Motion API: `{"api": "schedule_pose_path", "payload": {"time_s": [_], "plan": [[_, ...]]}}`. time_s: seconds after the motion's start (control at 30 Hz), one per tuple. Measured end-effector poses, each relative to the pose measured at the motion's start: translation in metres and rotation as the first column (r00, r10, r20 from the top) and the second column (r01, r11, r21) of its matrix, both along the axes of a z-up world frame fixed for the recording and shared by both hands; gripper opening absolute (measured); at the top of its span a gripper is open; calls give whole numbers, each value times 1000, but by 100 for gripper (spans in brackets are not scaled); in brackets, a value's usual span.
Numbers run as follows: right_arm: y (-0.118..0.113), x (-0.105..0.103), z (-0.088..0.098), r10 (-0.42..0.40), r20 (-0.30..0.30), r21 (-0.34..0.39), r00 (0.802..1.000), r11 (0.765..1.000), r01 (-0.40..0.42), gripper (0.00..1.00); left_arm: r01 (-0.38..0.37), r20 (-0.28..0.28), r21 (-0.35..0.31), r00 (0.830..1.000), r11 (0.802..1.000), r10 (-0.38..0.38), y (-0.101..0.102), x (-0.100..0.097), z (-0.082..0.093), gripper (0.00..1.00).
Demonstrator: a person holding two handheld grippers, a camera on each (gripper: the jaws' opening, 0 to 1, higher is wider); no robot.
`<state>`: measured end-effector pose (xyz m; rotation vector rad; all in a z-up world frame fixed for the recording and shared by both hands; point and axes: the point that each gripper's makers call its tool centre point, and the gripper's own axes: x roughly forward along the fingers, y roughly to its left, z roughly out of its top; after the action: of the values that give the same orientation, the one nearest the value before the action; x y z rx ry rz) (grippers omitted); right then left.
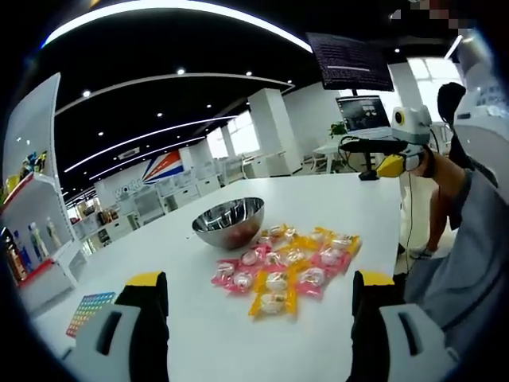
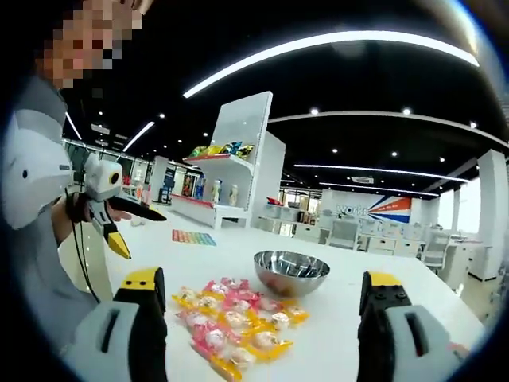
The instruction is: Pick up the marshmallows scattered on the table and place them into the bowl on the table
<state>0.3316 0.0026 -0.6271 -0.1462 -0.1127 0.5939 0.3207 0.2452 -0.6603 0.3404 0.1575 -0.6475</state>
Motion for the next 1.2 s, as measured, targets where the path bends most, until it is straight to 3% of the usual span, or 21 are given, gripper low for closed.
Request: {"api": "schedule_pose_path", "payload": {"time_s": [0.1,0.2,0.37,0.47,0.53,0.63,0.8,0.97,1.1,1.2], "plan": [[-2,2,-3,-34,-9,14,999,999,34,96,1,-1,4,1000,1000,-1,0,0,-1,96],[-13,13,-11,-147,-50,60,988,987,150,89,18,0,-16,1000,1000,-18,-3,-2,2,96],[-19,27,-40,-296,-89,14,951,954,298,84,14,6,-16,1000,1000,-13,-1,-2,3,96],[-7,30,-57,-313,-72,12,947,949,315,76,3,5,2,1000,1000,-3,2,-2,0,96],[-5,33,-75,-350,-87,-31,933,937,348,71,2,3,4,1000,1000,-2,3,-3,-1,96],[1,36,-94,-358,-113,-53,927,934,354,62,-1,-1,6,1000,1000,1,5,-3,-2,96],[12,35,-126,-362,-171,-94,917,932,350,61,4,-15,18,1000,1000,-4,6,-4,-7,96],[16,33,-137,-371,-183,-111,911,928,355,52,11,-16,0,1000,1000,-11,5,-4,-7,96],[16,32,-139,-375,-192,-122,907,926,357,39,9,-18,1,1000,1000,-9,5,-3,-9,96],[15,32,-143,-373,-208,-120,904,927,355,38,11,-20,0,1000,1000,-11,5,-3,-10,96]]}}
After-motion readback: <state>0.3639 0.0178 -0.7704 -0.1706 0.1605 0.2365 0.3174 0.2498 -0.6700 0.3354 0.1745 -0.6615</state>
